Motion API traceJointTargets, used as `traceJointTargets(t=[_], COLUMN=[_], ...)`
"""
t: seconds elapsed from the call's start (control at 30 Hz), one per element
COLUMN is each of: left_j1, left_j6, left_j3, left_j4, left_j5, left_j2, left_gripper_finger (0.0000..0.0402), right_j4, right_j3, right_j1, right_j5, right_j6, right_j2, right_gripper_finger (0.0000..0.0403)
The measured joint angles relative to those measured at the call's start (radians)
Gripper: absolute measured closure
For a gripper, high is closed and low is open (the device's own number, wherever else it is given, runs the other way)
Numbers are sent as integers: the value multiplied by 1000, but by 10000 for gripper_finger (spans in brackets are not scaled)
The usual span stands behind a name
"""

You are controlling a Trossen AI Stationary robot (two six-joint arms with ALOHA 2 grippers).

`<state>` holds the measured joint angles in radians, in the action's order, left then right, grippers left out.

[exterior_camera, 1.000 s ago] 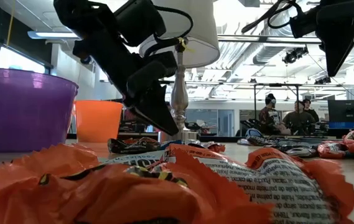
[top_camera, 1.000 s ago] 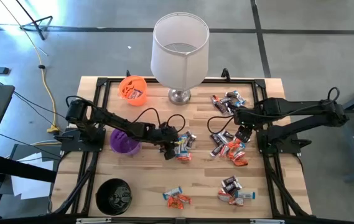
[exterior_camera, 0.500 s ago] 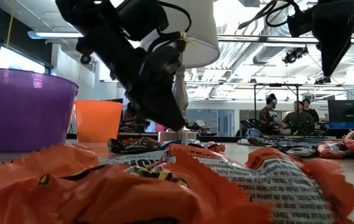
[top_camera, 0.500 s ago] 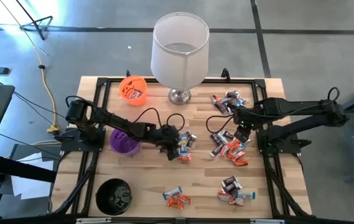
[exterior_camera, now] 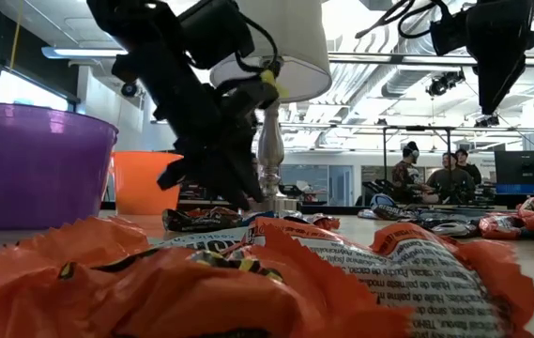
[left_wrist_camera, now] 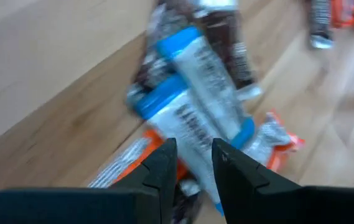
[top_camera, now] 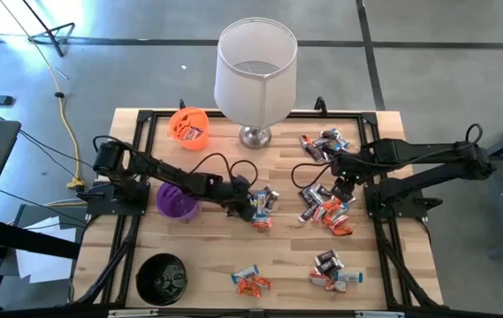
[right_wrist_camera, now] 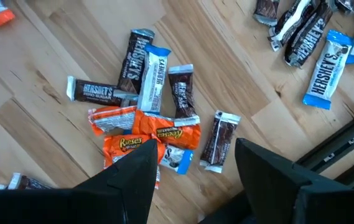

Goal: Sort candy
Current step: Put the white chocolate into the orange bucket

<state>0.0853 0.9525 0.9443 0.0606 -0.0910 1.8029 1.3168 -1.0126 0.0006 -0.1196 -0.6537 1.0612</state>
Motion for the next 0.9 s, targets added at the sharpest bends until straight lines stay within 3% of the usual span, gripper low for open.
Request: traceJointTargets(t=[0.4, 0.77, 0.9], left_j1=[-1, -1, -1], left_j6=[32, 62, 7], left_j3=[3, 5, 3], left_j4=[-42, 40, 45], left_j5=[1, -31, -28], left_j2=[62, 62, 63], left_gripper_finger=[311, 311, 311], right_j4=[-7, -7, -8], right_j3=[0, 0, 0], right_j1=[0, 0, 0], right_j5=[0, 0, 0], right_j6=[0, 0, 0], right_j2=[0, 0, 0], right_gripper_finger=[192, 192, 192])
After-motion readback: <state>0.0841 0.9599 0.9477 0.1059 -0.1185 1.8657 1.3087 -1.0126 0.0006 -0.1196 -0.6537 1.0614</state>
